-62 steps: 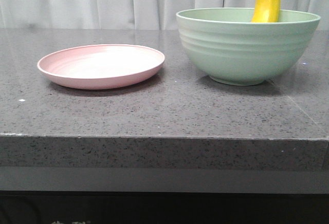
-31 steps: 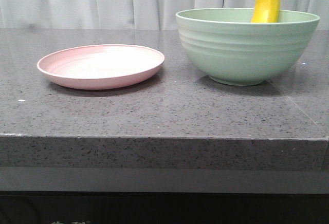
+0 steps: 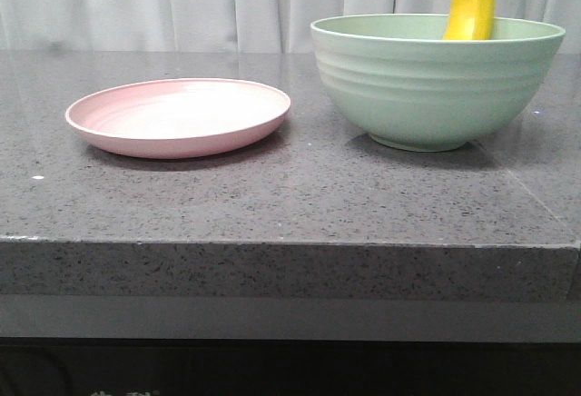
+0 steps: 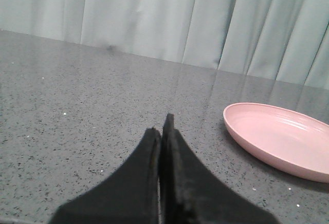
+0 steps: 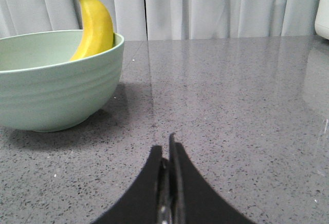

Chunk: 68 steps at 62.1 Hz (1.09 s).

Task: Transfer banana from pink plate to green bowl

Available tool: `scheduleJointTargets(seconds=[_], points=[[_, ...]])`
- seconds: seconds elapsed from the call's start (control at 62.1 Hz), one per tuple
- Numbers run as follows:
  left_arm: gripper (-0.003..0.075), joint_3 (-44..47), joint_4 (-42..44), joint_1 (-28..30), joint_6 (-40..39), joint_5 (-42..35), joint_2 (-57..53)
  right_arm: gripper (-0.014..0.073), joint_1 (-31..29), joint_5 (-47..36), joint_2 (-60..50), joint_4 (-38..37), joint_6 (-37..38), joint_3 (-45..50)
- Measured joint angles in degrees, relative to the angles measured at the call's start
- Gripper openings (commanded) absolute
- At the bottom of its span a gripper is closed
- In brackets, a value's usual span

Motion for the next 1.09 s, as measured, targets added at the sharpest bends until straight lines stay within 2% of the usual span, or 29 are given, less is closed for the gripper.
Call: scheduleJointTargets(seconds=[0.209,1.095], points=[[-0.0018,0.0,0.0,0.0,0.0,0.0,0.0,-0.0068,-2.4,-0.3,0.0,0.0,-0.1,0.0],[-0.0018,0.0,0.0,0.0,0.0,0.0,0.0,-0.0068,-2.4,-0.4,0.0,0.0,-0.1,0.0]])
